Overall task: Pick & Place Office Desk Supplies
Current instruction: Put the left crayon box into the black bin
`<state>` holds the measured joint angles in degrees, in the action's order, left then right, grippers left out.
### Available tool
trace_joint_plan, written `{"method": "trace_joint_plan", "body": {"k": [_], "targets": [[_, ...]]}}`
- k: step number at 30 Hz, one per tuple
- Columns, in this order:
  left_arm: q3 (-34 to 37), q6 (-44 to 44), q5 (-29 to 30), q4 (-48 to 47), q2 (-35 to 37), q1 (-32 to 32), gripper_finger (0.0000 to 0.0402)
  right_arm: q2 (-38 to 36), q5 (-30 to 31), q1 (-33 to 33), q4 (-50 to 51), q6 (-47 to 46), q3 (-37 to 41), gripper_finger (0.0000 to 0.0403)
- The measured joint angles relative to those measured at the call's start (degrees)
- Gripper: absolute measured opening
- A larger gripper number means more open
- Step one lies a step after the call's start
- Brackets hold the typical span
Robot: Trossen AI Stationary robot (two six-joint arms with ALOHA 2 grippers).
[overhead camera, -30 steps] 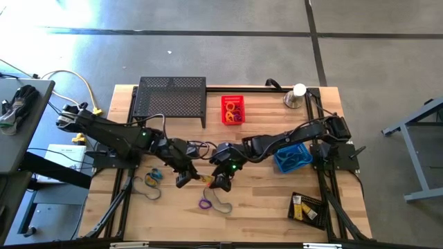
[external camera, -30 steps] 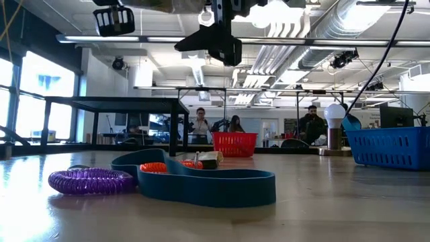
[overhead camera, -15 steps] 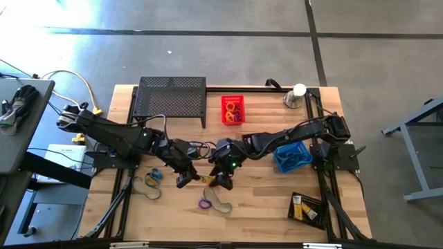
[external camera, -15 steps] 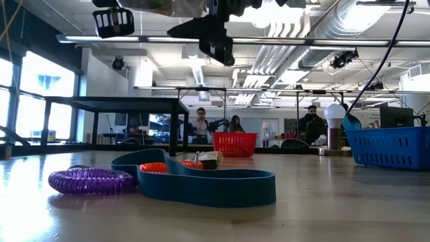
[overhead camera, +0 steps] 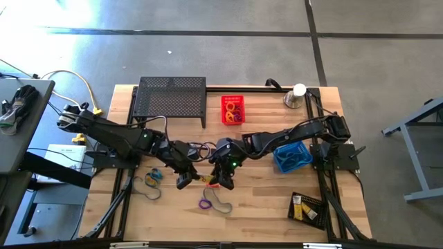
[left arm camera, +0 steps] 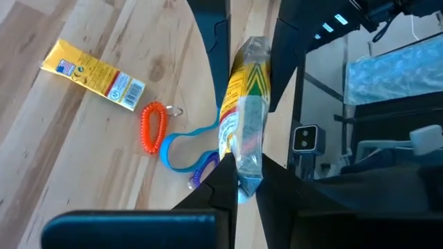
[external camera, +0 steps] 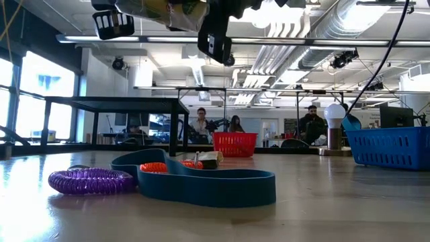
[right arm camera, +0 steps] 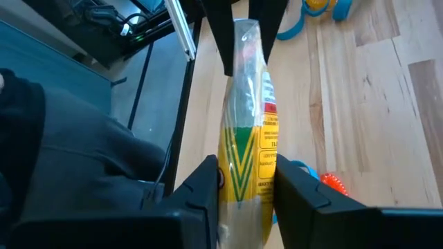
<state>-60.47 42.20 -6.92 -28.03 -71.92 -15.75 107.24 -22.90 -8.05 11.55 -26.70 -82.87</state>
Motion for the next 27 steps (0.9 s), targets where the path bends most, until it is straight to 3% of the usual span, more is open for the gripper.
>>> {"method": "trace_joint_plan", "body": {"k": [5,11,18,27], "targets": [[0.0,-0.4,1.8,0.0,0.0,0.0,0.0040,0.0,0.0,0.0,0.1,0.0,0.0,0.0115],[0.0,-0.2,4.0,0.7,0.1,-0.6,0.0077,0.0,0.0,0.0,0.5,0.0,0.1,0.0084],[0.0,0.1,4.4,4.5,0.1,-1.1,0.0125,0.0,-0.3,0.0,2.5,1.1,0.1,0.0084],[0.0,1.9,4.2,5.8,0.1,-0.5,0.0160,-0.8,-3.4,-0.9,17.1,-3.1,0.0,0.0086]]}}
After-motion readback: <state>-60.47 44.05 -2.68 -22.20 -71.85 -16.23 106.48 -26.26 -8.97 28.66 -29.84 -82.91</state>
